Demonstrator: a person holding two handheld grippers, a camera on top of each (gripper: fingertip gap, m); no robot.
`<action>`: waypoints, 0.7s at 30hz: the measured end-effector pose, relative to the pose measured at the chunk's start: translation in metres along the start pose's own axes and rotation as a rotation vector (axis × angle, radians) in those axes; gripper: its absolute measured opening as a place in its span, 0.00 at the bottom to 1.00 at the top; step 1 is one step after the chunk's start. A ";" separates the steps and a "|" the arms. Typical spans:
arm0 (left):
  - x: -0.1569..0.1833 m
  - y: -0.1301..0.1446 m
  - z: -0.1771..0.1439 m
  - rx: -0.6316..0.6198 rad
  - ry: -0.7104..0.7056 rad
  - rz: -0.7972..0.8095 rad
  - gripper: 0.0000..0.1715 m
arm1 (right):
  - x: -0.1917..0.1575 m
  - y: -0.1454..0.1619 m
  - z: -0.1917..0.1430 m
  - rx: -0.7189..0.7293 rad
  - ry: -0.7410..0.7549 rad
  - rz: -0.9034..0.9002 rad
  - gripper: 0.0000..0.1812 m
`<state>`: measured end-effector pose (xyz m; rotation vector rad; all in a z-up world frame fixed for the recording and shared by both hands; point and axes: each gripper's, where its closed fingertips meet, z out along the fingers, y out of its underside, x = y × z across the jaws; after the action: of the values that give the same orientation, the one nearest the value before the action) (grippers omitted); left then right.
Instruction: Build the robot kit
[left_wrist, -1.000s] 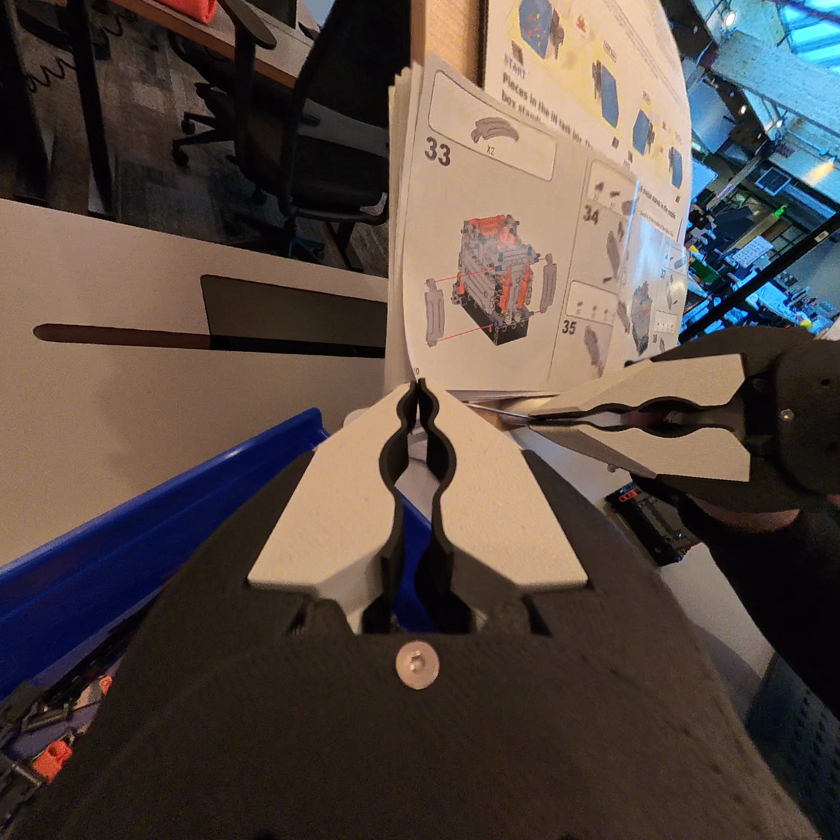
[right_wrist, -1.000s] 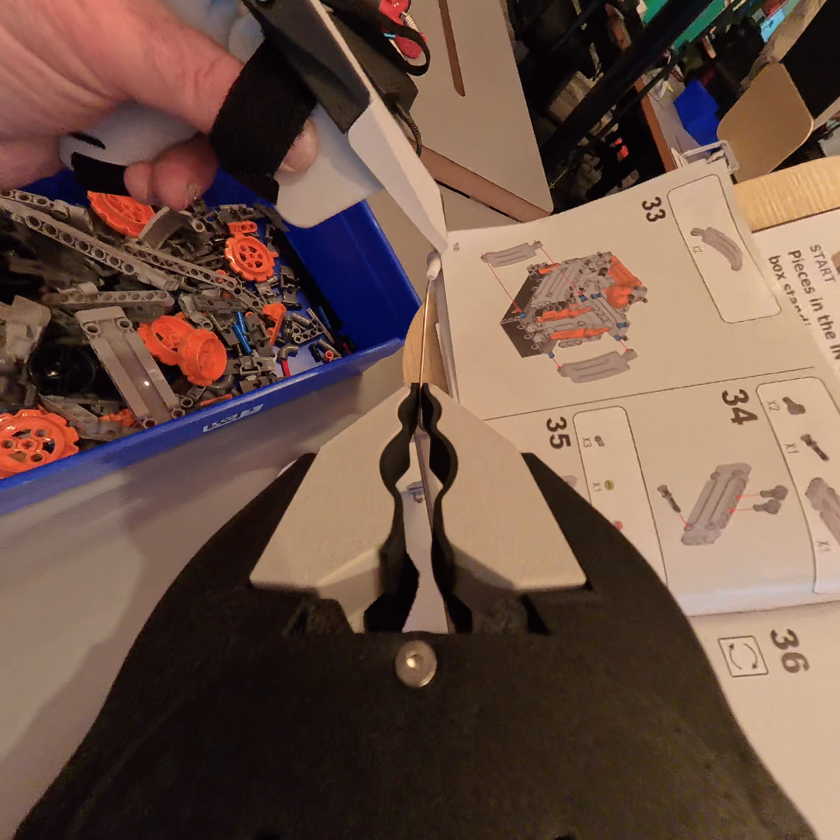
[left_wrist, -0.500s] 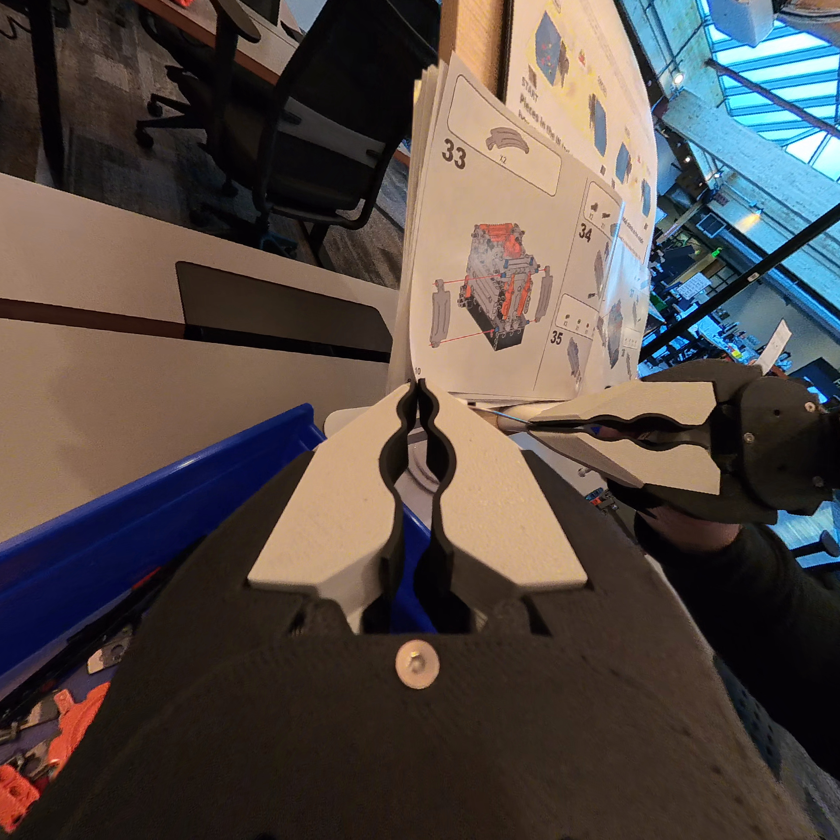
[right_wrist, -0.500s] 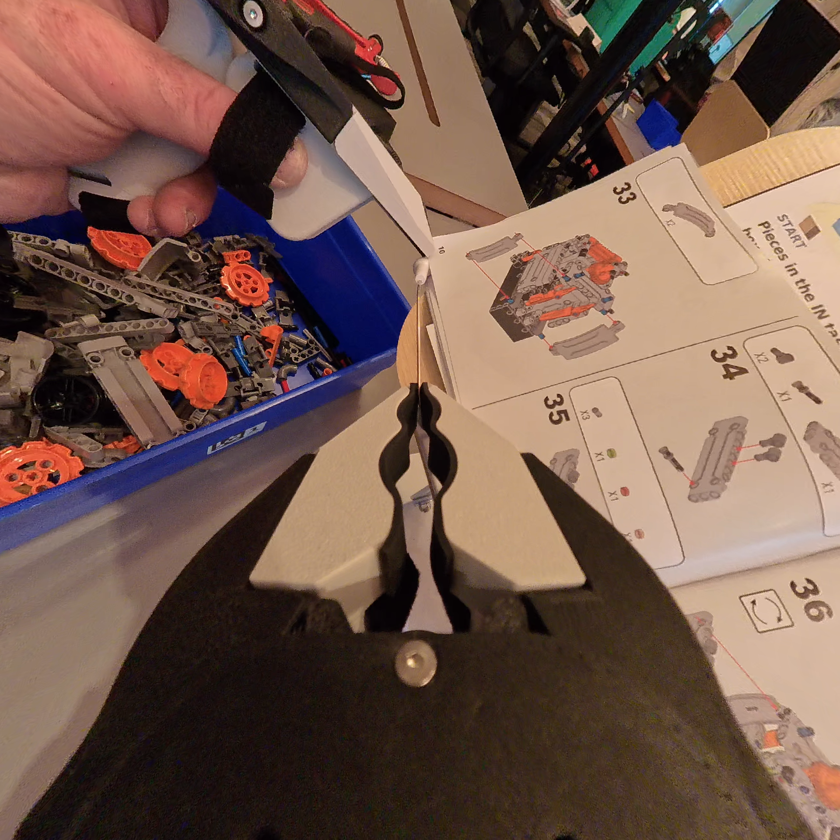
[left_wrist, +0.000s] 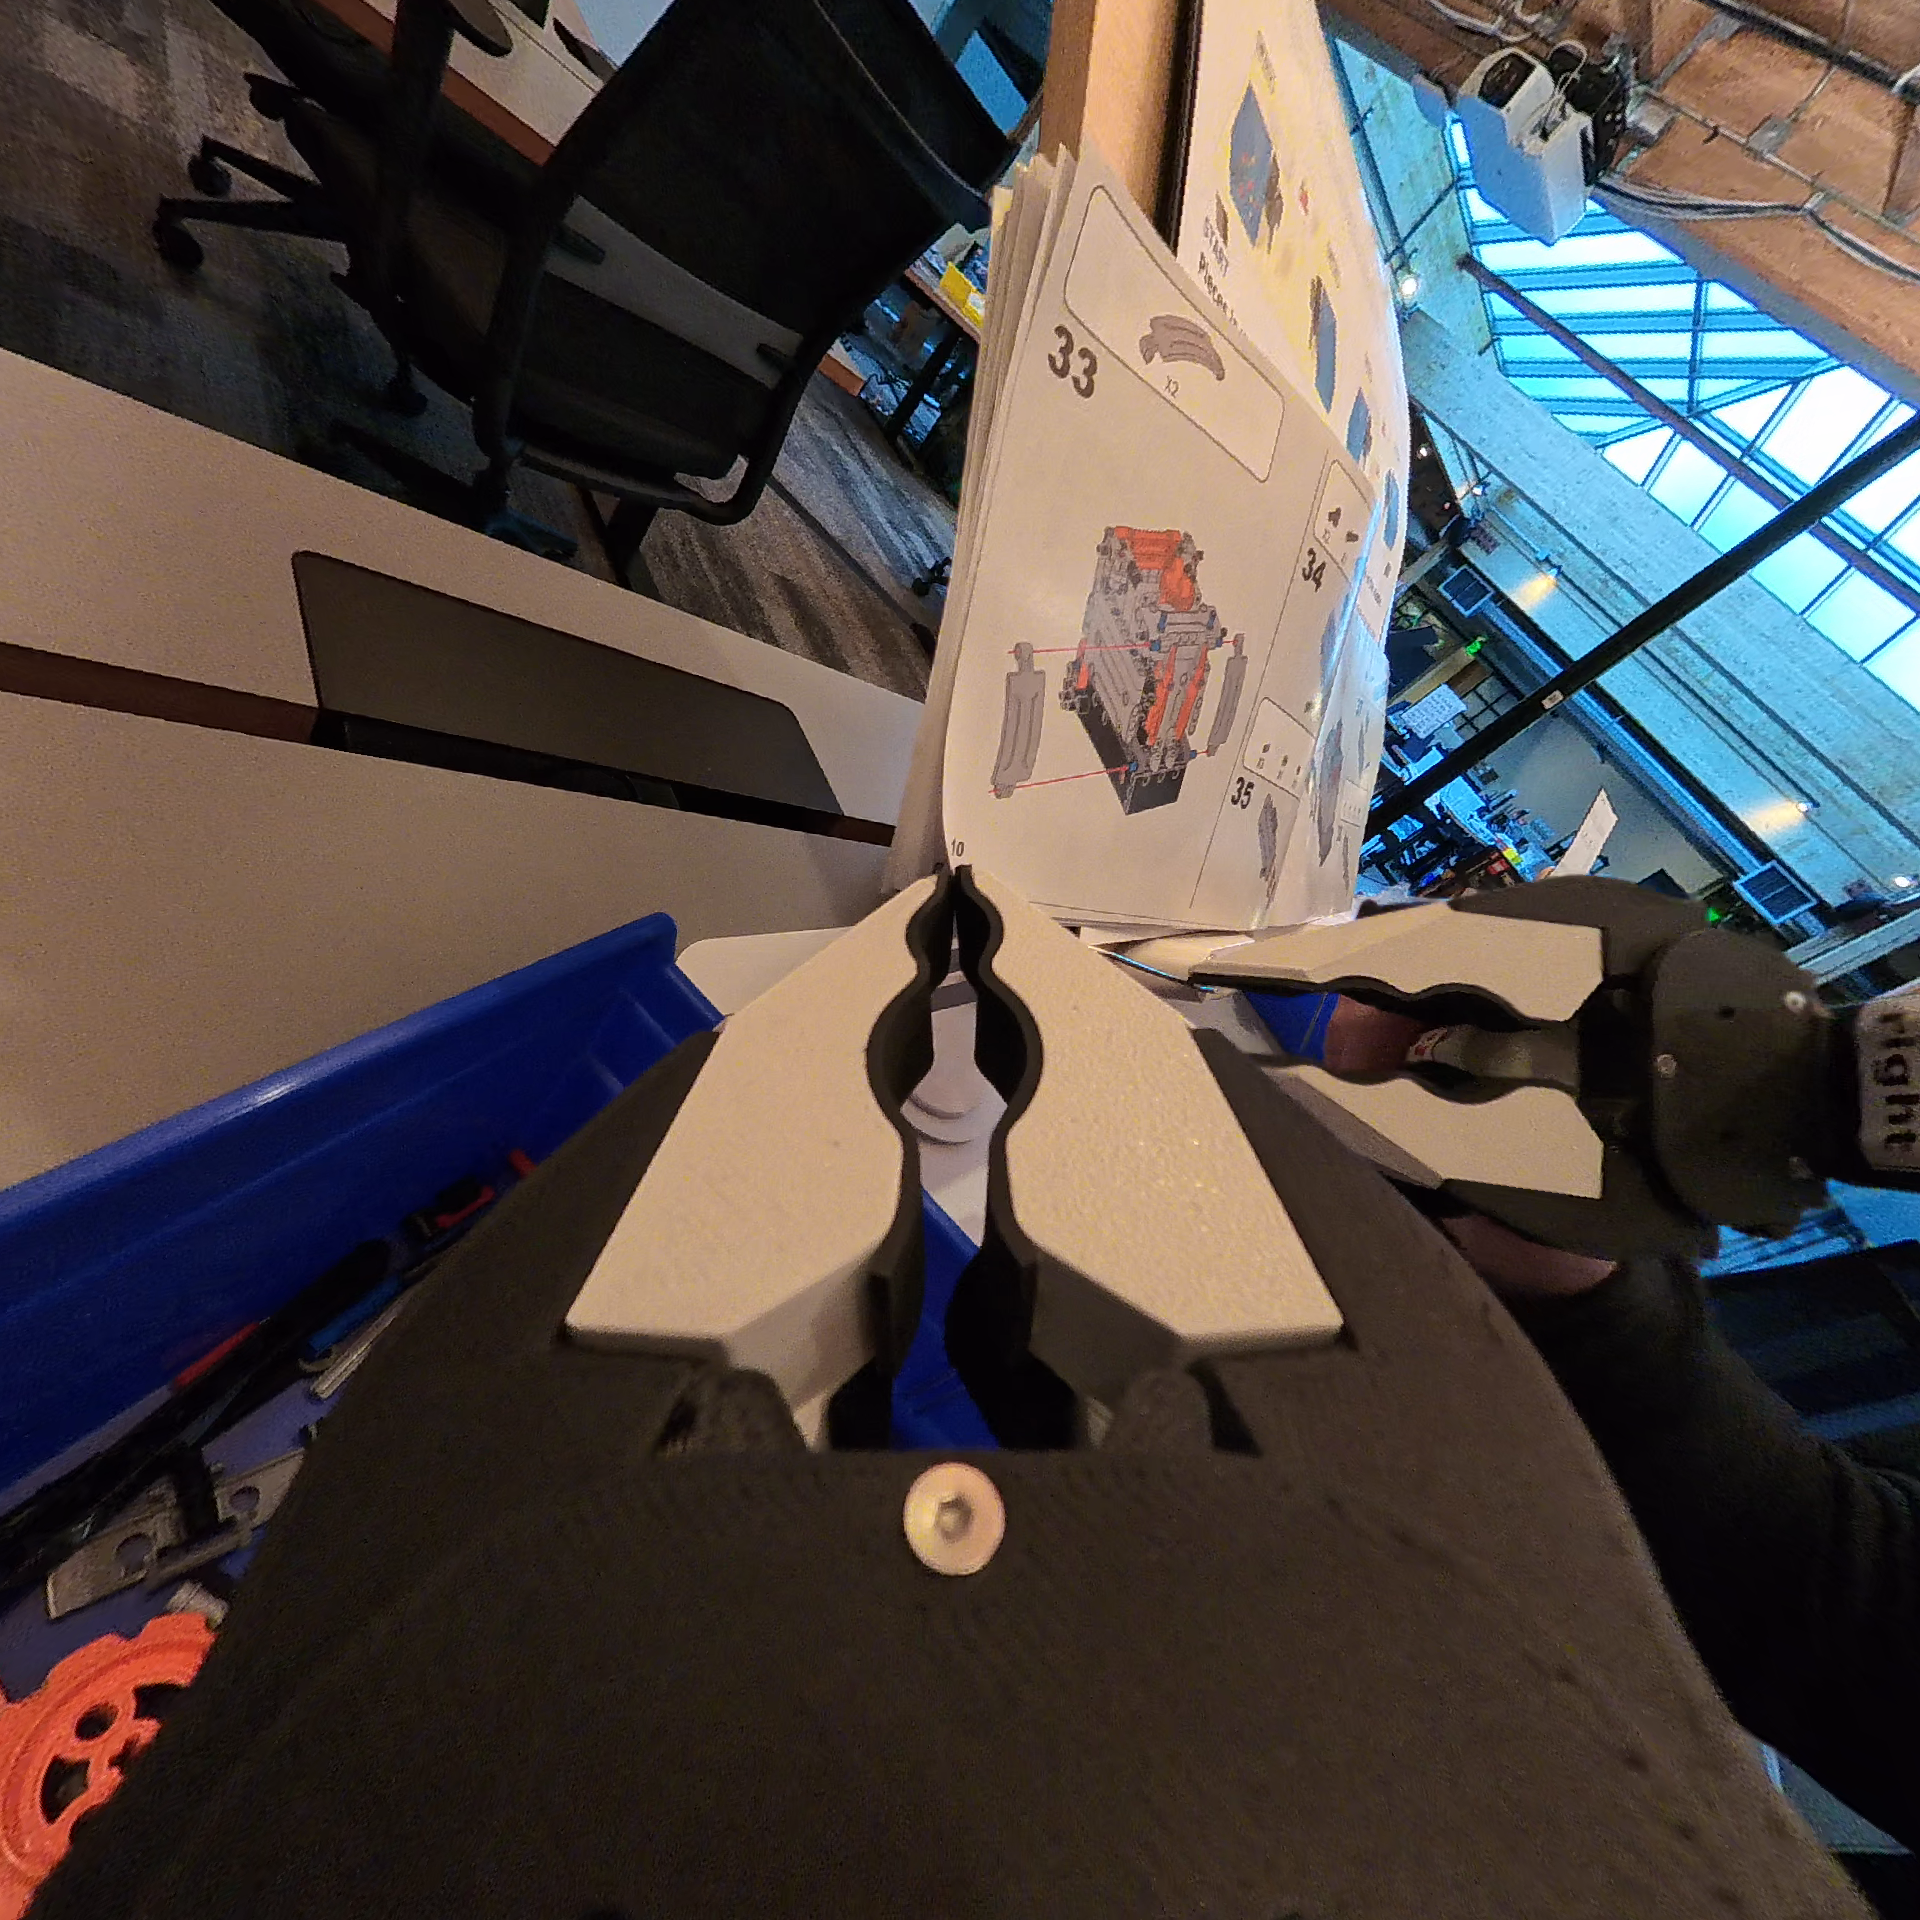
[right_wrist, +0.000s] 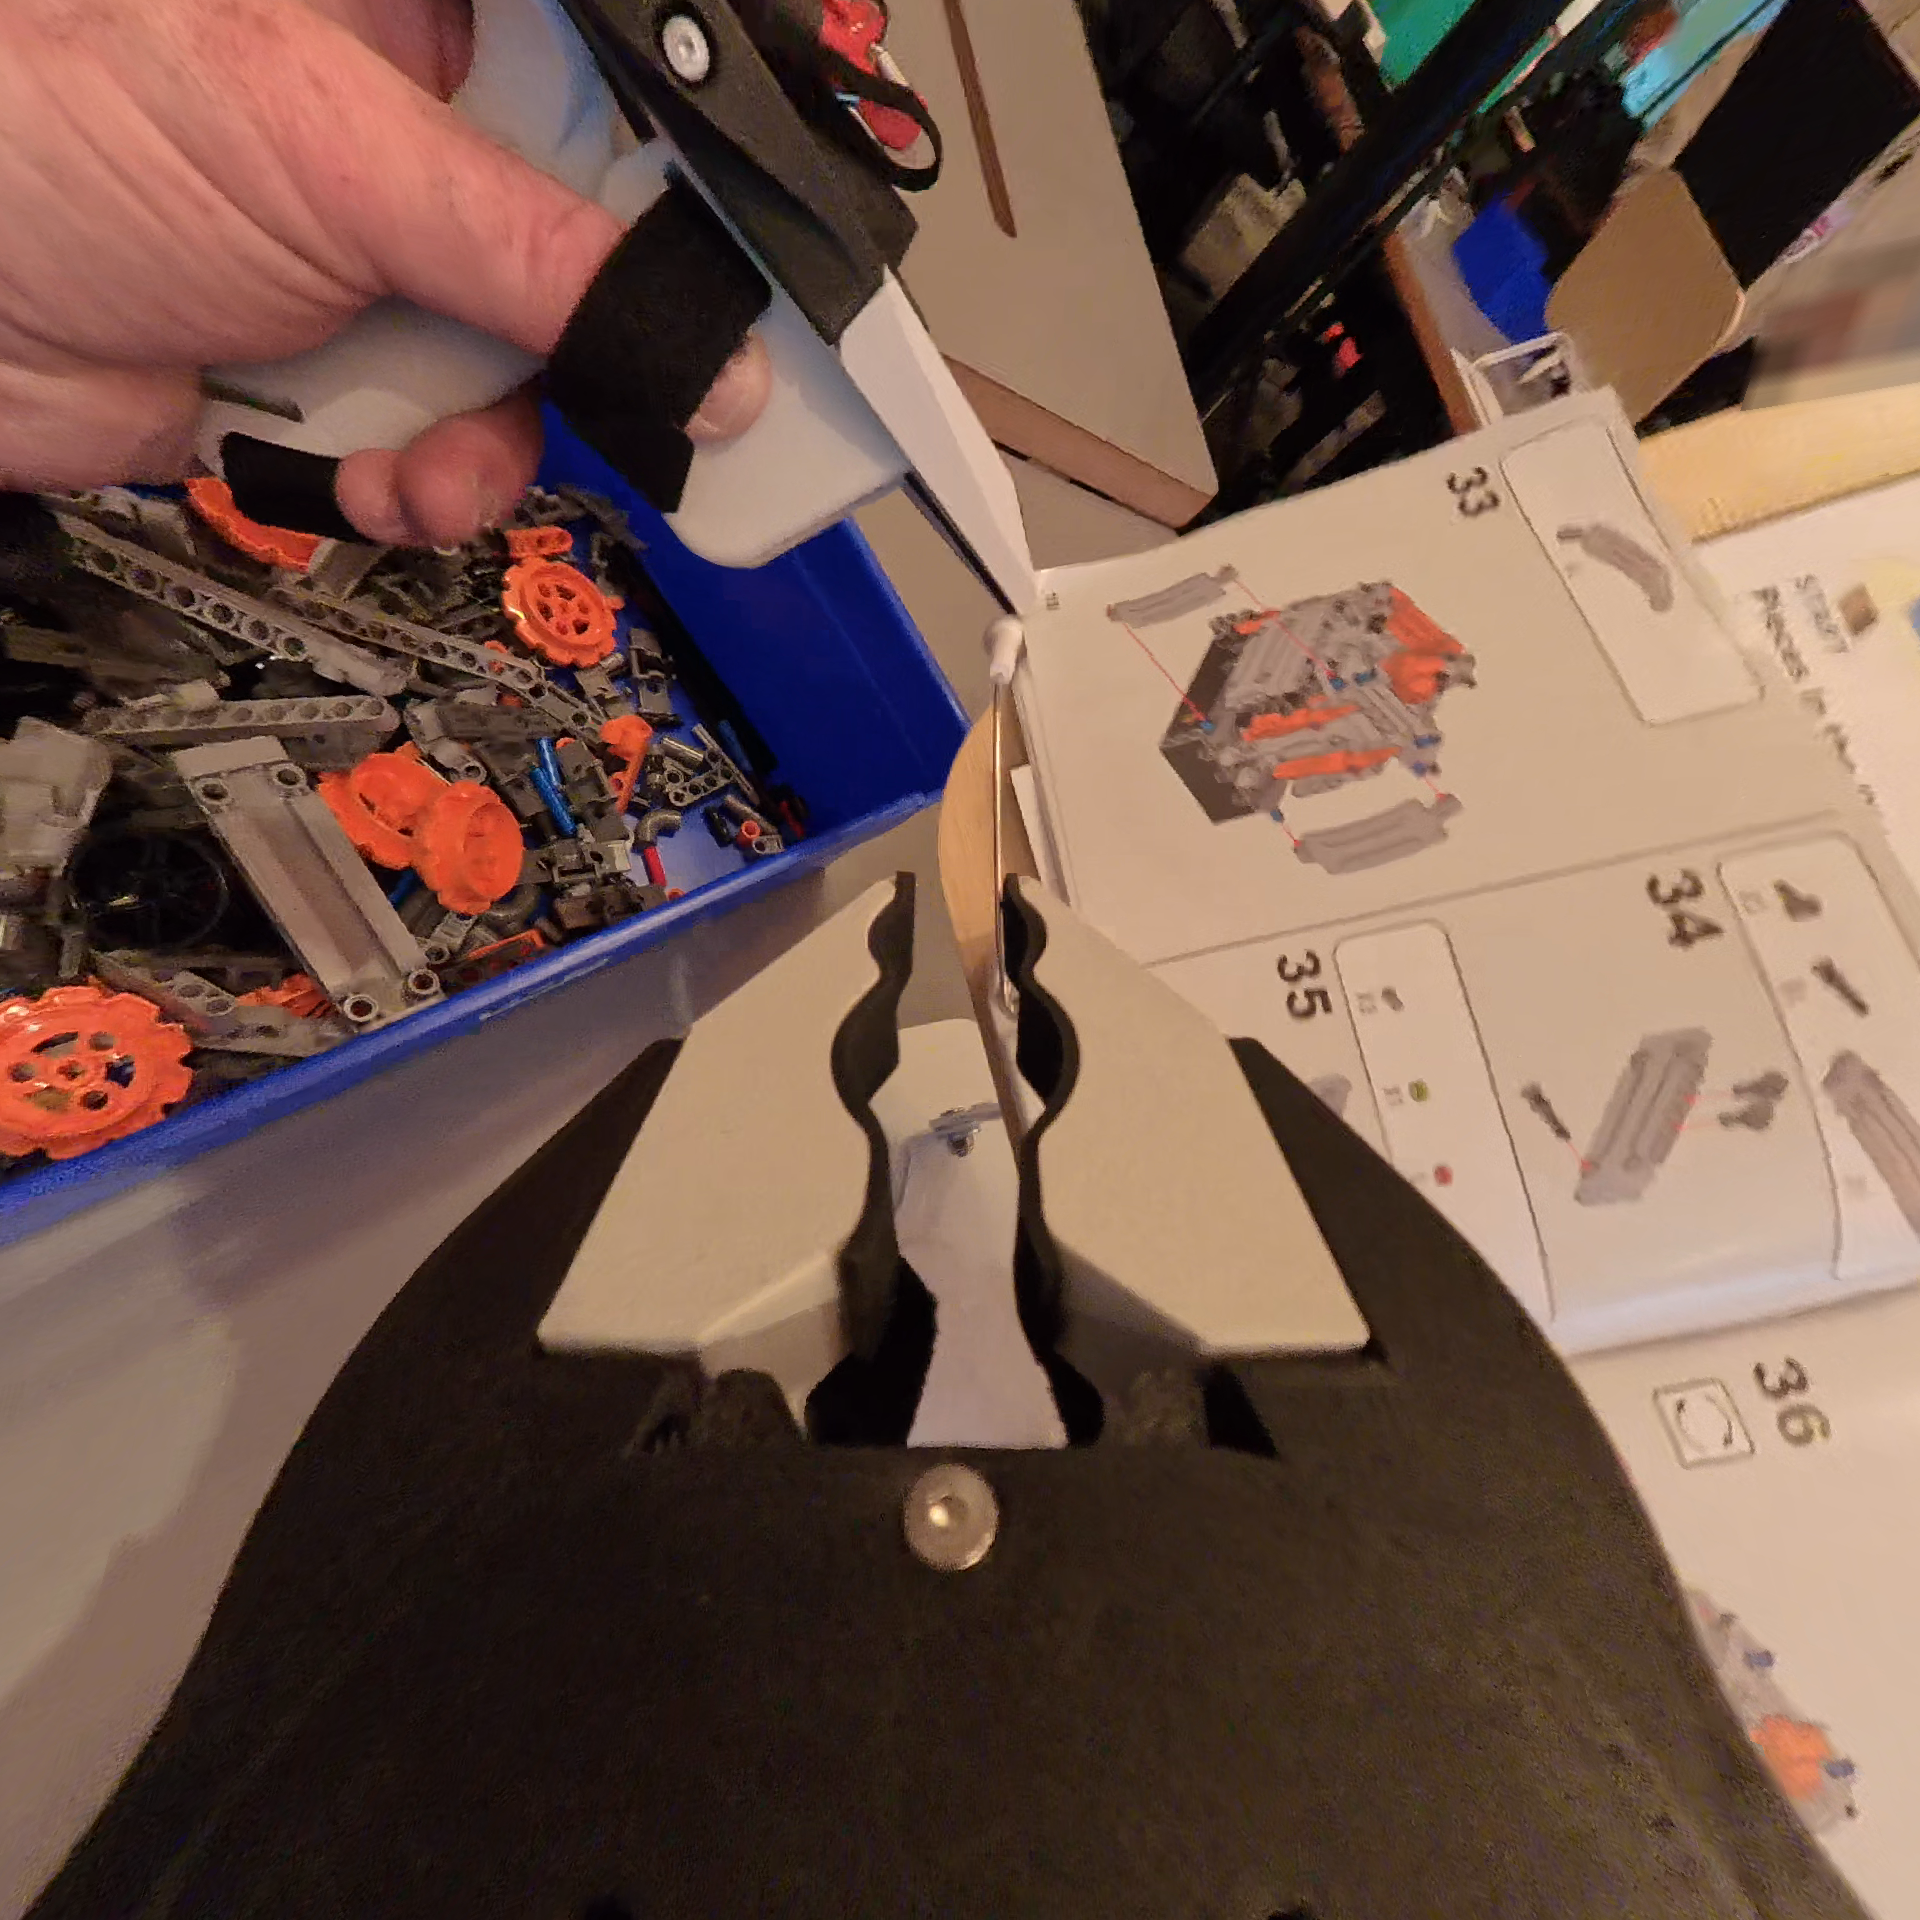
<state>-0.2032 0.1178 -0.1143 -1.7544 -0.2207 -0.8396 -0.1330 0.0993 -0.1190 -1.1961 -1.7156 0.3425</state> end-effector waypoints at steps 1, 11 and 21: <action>0.000 0.000 0.000 0.001 0.000 0.001 0.00 | 0.000 -0.004 0.001 -0.005 -0.008 -0.009 0.08; 0.001 0.002 0.002 -0.005 0.022 -0.005 0.00 | 0.007 -0.020 0.002 0.093 -0.125 0.196 0.00; 0.002 0.001 0.000 0.001 0.039 -0.012 0.00 | -0.004 -0.006 0.026 -0.124 -0.070 -0.039 0.01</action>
<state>-0.2013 0.1169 -0.1144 -1.7361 -0.2057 -0.8816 -0.1574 0.1008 -0.1296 -1.2511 -1.8407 0.2605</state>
